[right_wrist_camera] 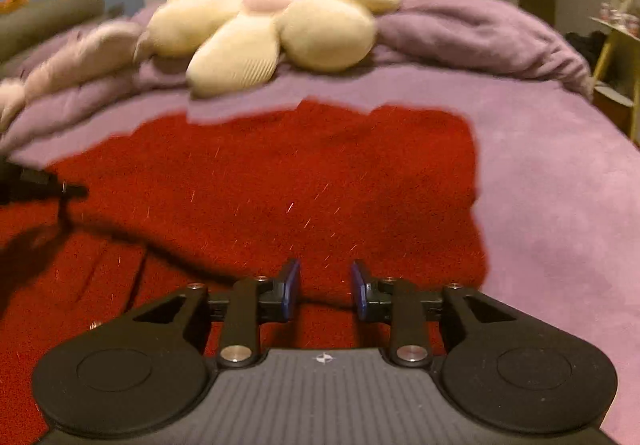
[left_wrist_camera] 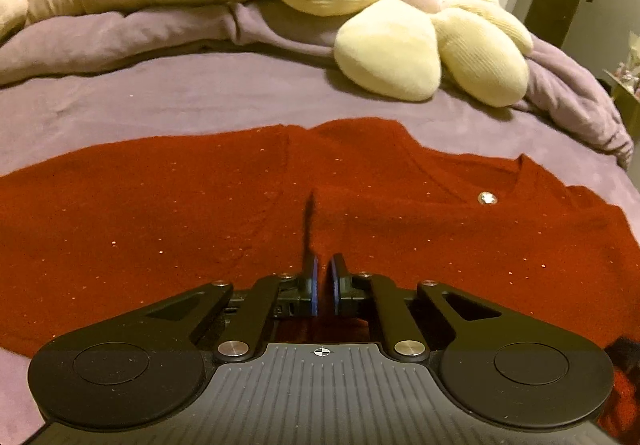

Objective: Fold small clothes

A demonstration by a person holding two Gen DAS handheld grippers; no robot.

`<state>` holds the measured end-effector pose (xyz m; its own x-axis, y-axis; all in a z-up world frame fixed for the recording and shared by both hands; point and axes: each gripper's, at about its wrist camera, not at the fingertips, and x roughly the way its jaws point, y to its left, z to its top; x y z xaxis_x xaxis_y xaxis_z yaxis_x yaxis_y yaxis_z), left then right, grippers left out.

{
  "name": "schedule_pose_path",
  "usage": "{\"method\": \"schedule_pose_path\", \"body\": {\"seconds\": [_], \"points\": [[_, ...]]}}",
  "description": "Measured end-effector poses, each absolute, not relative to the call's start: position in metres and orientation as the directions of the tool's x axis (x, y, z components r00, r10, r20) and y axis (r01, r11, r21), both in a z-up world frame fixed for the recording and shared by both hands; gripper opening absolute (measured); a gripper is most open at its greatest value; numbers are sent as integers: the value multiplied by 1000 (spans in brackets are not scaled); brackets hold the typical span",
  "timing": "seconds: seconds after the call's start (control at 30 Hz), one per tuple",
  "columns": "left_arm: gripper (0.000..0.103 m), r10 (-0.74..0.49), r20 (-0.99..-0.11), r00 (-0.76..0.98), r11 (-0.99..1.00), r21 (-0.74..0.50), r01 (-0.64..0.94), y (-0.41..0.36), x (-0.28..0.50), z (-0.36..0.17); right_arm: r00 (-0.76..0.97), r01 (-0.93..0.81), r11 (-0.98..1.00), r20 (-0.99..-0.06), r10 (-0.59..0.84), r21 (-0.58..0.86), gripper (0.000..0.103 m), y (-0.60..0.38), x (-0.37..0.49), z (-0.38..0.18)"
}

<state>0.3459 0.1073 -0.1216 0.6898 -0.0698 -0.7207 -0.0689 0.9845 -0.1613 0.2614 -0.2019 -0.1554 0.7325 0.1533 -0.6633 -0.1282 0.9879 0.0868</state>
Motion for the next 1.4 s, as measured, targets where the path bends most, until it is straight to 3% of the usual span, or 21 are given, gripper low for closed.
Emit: {"method": "schedule_pose_path", "body": {"seconds": [0.13, 0.2, 0.37, 0.53, 0.63, 0.73, 0.83, 0.97, 1.13, 1.27, 1.33, 1.4], "points": [[14, -58, -732, 679, 985, -154, -81, 107, 348, -121, 737, -202, 978, -666, 114, -56, 36, -177, 256, -164], [18, -62, -737, 673, 981, -170, -95, 112, 346, -119, 734, -224, 970, -672, 102, -97, 47, -168, 249, -159], [39, -68, -737, 672, 982, -168, -85, 119, 336, -113, 736, -213, 975, -666, 121, -58, 48, -164, 222, -148], [81, -128, -693, 710, 945, -303, -126, 149, 308, -99, 721, -172, 985, -678, 142, 24, 48, -168, 190, -140], [87, -136, -654, 744, 906, -386, -174, 185, 276, -99, 706, -159, 984, -687, 171, 82, 54, -171, 165, -142], [89, -64, -653, 754, 878, -396, -269, 235, 247, -107, 700, -155, 983, -692, 179, 97, 58, -172, 145, -145], [84, 26, -692, 722, 819, -400, -412, 292, 229, -119, 700, -154, 982, -690, 185, 107, 58, -175, 136, -147], [76, 73, -689, 722, 674, -499, -545, 361, 205, -133, 692, -108, 983, -698, 183, 151, 58, -180, 141, -144], [47, 88, -653, 752, 477, -635, -608, 424, 195, -151, 688, -59, 977, -700, 190, 207, 58, -185, 151, -144], [32, 99, -610, 786, 288, -738, -610, 466, 188, -167, 682, -55, 980, -710, 176, 190, 57, -183, 150, -145], [16, 102, -598, 795, 236, -762, -603, 477, 187, -173, 679, -55, 983, -716, 163, 173, 57, -181, 150, -145], [13, 87, -595, 799, 206, -774, -599, 483, 186, -178, 676, -49, 984, -719, 158, 170, 58, -180, 151, -145]]}}
